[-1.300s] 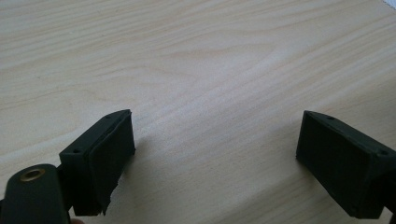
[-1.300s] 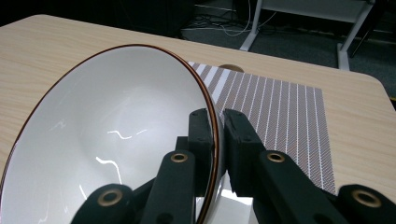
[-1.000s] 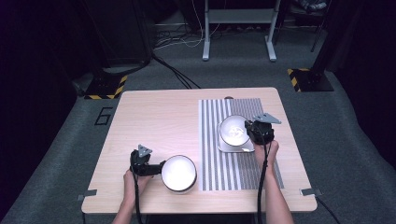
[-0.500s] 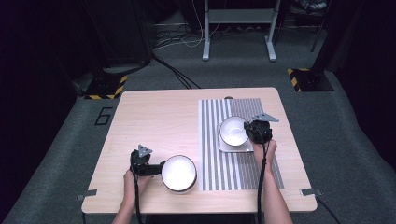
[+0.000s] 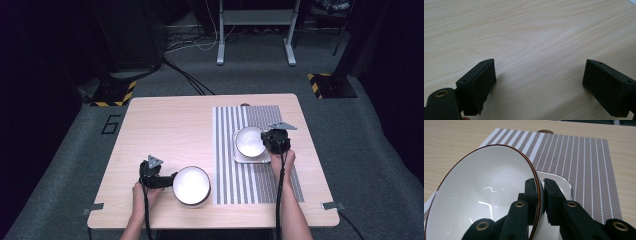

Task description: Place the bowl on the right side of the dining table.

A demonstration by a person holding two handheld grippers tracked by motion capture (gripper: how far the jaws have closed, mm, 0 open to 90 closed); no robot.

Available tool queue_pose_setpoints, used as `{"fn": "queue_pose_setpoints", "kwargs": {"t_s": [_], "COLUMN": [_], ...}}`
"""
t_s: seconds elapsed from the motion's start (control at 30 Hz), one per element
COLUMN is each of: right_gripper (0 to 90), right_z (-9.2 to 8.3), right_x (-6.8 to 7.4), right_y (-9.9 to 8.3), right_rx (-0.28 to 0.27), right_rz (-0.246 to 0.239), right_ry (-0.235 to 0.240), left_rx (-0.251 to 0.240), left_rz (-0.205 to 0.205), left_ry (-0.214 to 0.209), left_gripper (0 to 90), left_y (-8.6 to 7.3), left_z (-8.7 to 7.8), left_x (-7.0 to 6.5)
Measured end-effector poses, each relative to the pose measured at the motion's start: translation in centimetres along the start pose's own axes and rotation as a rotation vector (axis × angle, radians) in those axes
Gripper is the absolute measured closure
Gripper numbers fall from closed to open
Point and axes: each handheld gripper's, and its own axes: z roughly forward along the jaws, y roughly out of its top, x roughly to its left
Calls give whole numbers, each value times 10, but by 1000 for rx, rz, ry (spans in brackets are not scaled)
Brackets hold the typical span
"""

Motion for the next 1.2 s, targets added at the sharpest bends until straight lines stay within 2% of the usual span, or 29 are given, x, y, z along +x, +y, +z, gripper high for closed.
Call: {"fn": "queue_pose_setpoints", "kwargs": {"t_s": [0.6, 0.73, 1.2], "right_gripper": [819, 822, 825], "right_z": [8, 11, 22], "right_x": [-8, -10, -22], "right_y": [-2, -2, -1], "right_rx": [31, 43, 97], "right_rz": [53, 63, 114], "right_ry": [16, 9, 35], "left_rx": [-1, -1, -1], "left_rz": [0, 0, 0], "left_ry": [2, 2, 2], "left_gripper": [113, 113, 113], "left_y": [0, 0, 0], "left_z": [0, 0, 0], "left_x": [0, 0, 0]}}
